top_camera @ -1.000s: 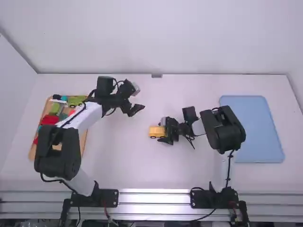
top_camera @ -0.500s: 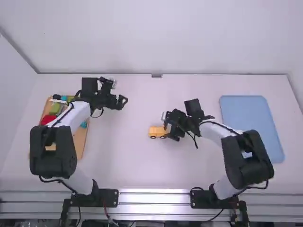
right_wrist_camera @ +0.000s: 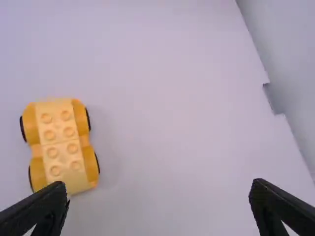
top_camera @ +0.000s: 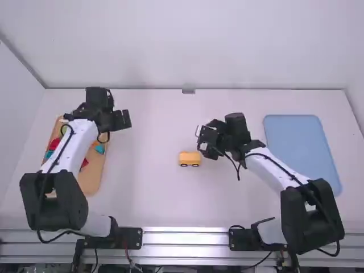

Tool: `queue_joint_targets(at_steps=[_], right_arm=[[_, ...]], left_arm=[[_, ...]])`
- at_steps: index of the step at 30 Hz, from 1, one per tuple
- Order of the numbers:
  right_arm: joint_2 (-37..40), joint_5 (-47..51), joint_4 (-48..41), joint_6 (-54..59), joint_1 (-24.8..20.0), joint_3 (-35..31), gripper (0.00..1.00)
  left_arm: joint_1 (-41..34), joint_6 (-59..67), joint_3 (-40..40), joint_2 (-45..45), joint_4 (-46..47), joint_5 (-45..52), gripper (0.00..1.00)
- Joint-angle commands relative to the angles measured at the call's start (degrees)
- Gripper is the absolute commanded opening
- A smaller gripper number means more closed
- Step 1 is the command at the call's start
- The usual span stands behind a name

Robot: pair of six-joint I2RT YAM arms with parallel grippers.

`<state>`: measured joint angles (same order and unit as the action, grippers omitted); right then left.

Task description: Assemble lego blocks to make yellow taxi

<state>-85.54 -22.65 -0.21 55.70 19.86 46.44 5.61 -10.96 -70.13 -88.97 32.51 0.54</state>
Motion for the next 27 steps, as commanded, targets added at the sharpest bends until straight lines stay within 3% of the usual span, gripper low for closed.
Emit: queue_joint_targets(at_steps=[1, 10, 16, 23, 27], right_arm=[[0.9, 0.0, 0.3, -0.1, 1.1, -0.2, 0.98], [0.9, 0.2, 1.1, -0.2, 1.1, -0.3, 0.98], [0.9, 0.2, 1.5, -1.4, 1.1, -0.3, 0.98], [0.9, 0.2, 1.4, -1.4, 1.1, -0.3, 0.98], [0.9, 0.2, 1.4, -1.5, 1.2, -0.3, 0.98]], left_arm=[[-0.3, 0.5, -1.6, 1.5, -0.2, -3.3, 0.99], [-0.3, -7.6, -2.4, 1.9, 1.6, -15.0, 0.99], [1.3, -9.2, -8.5, 2.1, 9.7, -15.0, 0.99], [5.9, -10.6, -11.4, 1.6, 10.8, -14.4, 0.99], [9.2, -8.4, -11.4, -0.3, 11.1, -8.2, 0.99]])
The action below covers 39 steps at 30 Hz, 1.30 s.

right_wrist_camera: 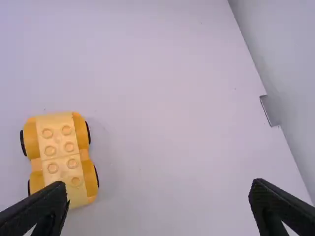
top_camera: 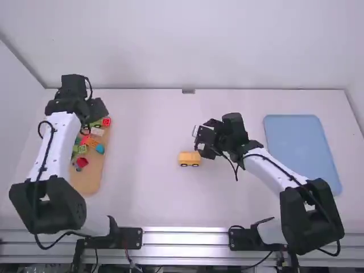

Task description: Assemble lego blocks to make yellow taxi

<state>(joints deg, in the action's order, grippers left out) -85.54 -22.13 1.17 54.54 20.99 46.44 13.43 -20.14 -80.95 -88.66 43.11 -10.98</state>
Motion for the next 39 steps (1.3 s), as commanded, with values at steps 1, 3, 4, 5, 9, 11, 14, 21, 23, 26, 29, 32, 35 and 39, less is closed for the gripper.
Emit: queue_joint_targets(at_steps=[1, 3, 4, 5, 9, 11, 14, 21, 23, 26, 29, 32, 35, 39], right_arm=[[0.9, -0.3, 0.0, -0.3, 0.1, -0.3, 0.98], [0.9, -0.3, 0.0, -0.3, -0.1, -0.3, 0.98], [0.9, -0.3, 0.1, -0.3, -0.1, -0.3, 0.98], [0.9, -0.3, 0.1, -0.3, 0.1, -0.3, 0.98], [0.9, -0.5, 0.1, -0.3, 0.1, -0.3, 0.98], [0.9, -0.5, 0.1, -0.3, 0.1, -0.3, 0.98], [0.9, -0.5, 0.1, -0.3, 0.3, -0.3, 0.98], [0.9, -0.5, 0.2, -0.3, 0.5, -0.3, 0.98], [0.9, -0.5, 0.2, -0.3, 0.4, -0.3, 0.98], [0.9, -0.5, 0.2, -0.3, 0.4, -0.3, 0.98], [0.9, -0.5, 0.1, -0.3, 0.4, -0.3, 0.98], [0.9, -0.5, 0.1, -0.3, 0.4, -0.3, 0.98], [0.9, -0.5, 0.1, -0.3, 0.5, -0.3, 0.98], [0.9, -0.6, 0.1, -0.3, 0.5, -0.3, 0.98]], left_arm=[[2.2, 1.3, -0.5, -1.1, 0.5, 4.2, 0.99], [3.9, 1.5, -0.5, -2.3, 0.5, 4.5, 0.99], [4.6, 1.5, -0.5, -3.2, 0.4, 4.6, 0.99], [5.5, 1.6, -0.8, -4.3, 0.8, 4.9, 0.99], [8.4, 3.3, -6.6, -11.2, 7.6, 9.3, 0.99], [8.9, 3.2, -10.1, -14.5, 10.3, 9.1, 0.99], [9.0, 3.3, -14.8, -19.6, 13.4, 8.6, 0.99], [8.8, -1.6, -15.9, -25.6, 14.0, 8.4, 0.99], [8.7, -2.9, -14.9, -26.0, 13.6, 8.4, 0.99], [8.7, -5.1, -11.6, -26.0, 10.3, 8.6, 0.83], [8.7, -6.6, -9.2, -26.0, 8.3, 8.6, 0.80], [8.7, -7.5, -6.6, -26.0, 6.6, 8.6, 0.78], [8.7, -7.5, -4.6, -26.0, 4.7, 8.6, 0.73], [8.7, -7.5, -1.6, -26.0, 1.7, 8.6, 0.64]])
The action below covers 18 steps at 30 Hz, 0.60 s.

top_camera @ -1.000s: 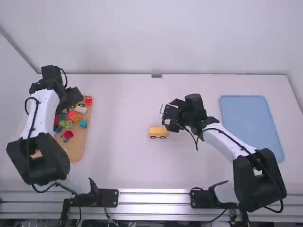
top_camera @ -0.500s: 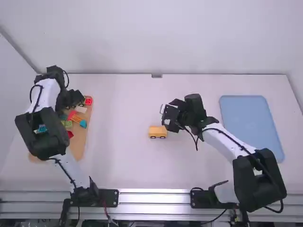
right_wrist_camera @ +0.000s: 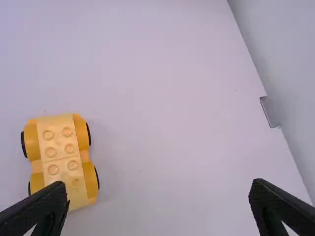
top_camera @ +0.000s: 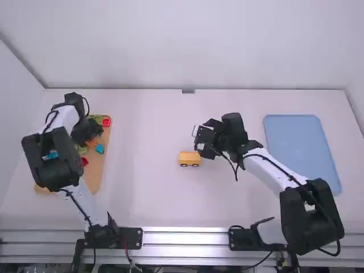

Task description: Assemble lego blocks to make yellow taxi

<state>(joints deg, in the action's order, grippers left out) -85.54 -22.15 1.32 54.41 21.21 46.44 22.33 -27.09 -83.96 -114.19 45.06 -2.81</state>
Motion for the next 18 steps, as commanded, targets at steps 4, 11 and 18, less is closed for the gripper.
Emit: queue_joint_targets(at_steps=[4, 11, 18], right_arm=[[0.9, -0.5, 0.0, -0.2, 0.3, -0.3, 0.98], [0.9, -0.5, 0.0, -0.2, 0.3, -0.3, 0.98], [0.9, -0.5, 0.0, -0.2, 1.3, -0.3, 0.98]], left_arm=[[-0.2, -1.3, 3.9, -0.5, -3.1, 0.2, 0.61], [-0.2, -3.1, 6.6, -0.5, -6.0, -2.6, 0.59], [-0.2, -3.4, 8.9, -0.5, -10.3, -2.6, 0.54]])
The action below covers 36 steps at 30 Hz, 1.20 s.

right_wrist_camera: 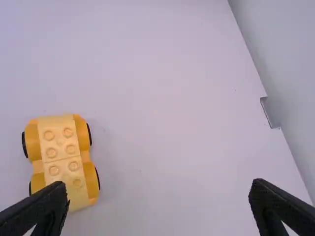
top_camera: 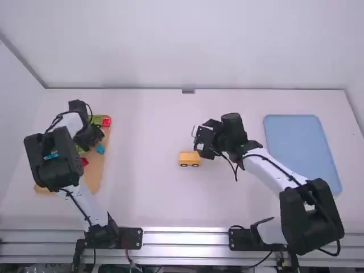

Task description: Assemble lego blocks to make yellow taxi

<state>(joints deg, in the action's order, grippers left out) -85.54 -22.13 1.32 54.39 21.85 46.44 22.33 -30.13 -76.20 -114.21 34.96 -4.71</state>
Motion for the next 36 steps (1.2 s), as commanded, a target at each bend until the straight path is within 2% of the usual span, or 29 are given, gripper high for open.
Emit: queue_joint_targets(at_steps=[1, 17, 28, 29, 32, 33, 34, 35, 36], right_arm=[[0.9, -0.5, 0.0, -0.1, 0.8, -0.3, 0.98], [0.9, -0.5, 0.0, -0.2, 0.7, -0.3, 0.98], [0.9, -0.5, -0.1, -0.2, 0.7, -0.3, 0.98], [0.9, -0.5, -0.1, -0.2, 0.7, -0.3, 0.98], [0.9, -0.5, 0.0, -0.2, 0.7, -0.3, 0.98], [0.9, -0.5, 0.0, -0.1, 0.7, -0.3, 0.98], [0.9, -0.5, 0.0, -0.2, 0.7, -0.3, 0.98], [0.9, -0.5, 0.0, -0.1, 0.7, -0.3, 0.98], [0.9, -0.5, 0.0, -0.1, 0.7, -0.3, 0.98]], left_arm=[[-0.1, -0.3, 1.3, -0.5, -0.4, -0.7, 0.54], [-0.1, -0.5, 5.4, -0.5, -7.0, -2.4, 0.47], [-0.2, -0.2, 5.7, -0.5, -8.8, -2.4, 0.28], [-0.2, 0.0, 5.7, -0.5, -9.0, -2.4, 0.28], [-0.2, 4.7, 5.6, -0.4, -10.4, -0.6, 0.40], [-0.2, 5.8, 5.4, -0.4, -10.5, -0.2, 0.40], [-0.1, 6.8, 5.0, -0.4, -10.3, 0.4, 0.33], [0.2, 7.5, 4.1, -0.4, -9.4, 0.9, 0.21], [0.2, 7.5, 3.5, -0.4, -8.7, 1.0, 0.17]])
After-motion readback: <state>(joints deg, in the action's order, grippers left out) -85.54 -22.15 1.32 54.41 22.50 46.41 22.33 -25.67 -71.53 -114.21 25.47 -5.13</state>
